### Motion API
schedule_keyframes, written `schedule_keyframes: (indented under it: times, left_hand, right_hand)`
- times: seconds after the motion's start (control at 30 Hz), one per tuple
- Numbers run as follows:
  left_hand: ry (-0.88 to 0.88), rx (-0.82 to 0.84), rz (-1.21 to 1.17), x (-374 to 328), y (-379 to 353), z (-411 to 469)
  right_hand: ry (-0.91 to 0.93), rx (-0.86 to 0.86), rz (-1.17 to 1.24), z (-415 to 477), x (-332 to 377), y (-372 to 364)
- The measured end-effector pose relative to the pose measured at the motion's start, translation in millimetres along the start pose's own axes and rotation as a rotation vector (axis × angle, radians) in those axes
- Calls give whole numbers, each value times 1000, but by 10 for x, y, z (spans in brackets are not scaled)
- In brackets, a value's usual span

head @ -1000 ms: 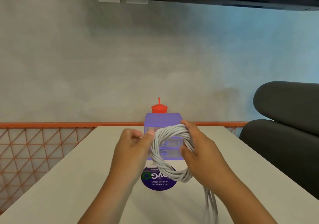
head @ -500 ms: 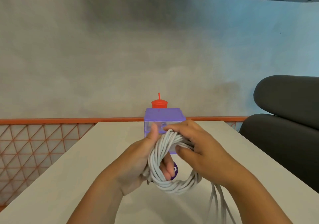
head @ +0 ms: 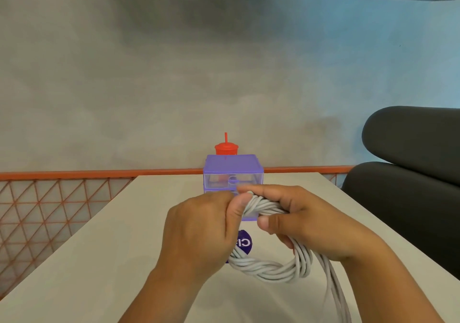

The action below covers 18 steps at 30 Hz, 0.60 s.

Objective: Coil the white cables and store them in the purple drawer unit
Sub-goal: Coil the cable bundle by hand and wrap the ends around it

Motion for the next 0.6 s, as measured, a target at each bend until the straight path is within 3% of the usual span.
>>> schedule_keyframes:
  times: [0.1, 0.2, 0.3, 0.4, 0.47, 0.6]
  left_hand:
    - [199, 165, -181, 205, -153, -14]
    - [380, 573, -653, 226, -412, -144]
    - [473, 764, -711, 206, -467, -264]
    - [629, 740, -809, 252, -492, -303]
    - [579, 644, -790, 250, -480, -234]
    - [554, 331, -735, 369, -294, -61]
  right_hand:
    - [0, 27, -35, 13, -36, -39]
    - [7, 59, -135, 22, -22, -118]
    - [20, 95, -227, 46, 16, -248]
    - [90, 32, -381, 115, 42, -314]
    - [111, -48, -438, 153, 24, -275]
    - [10, -172, -256, 137, -22, -77]
Point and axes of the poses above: each hand's wrist, its own z-axis towards the middle knuckle, its own y-axis out of the back of the hand, x = y × z, the point moved 9 cm from there along z, towards the middle knuckle, and after that the axes turned 3 degrees about -z, right-handed, at the moved point
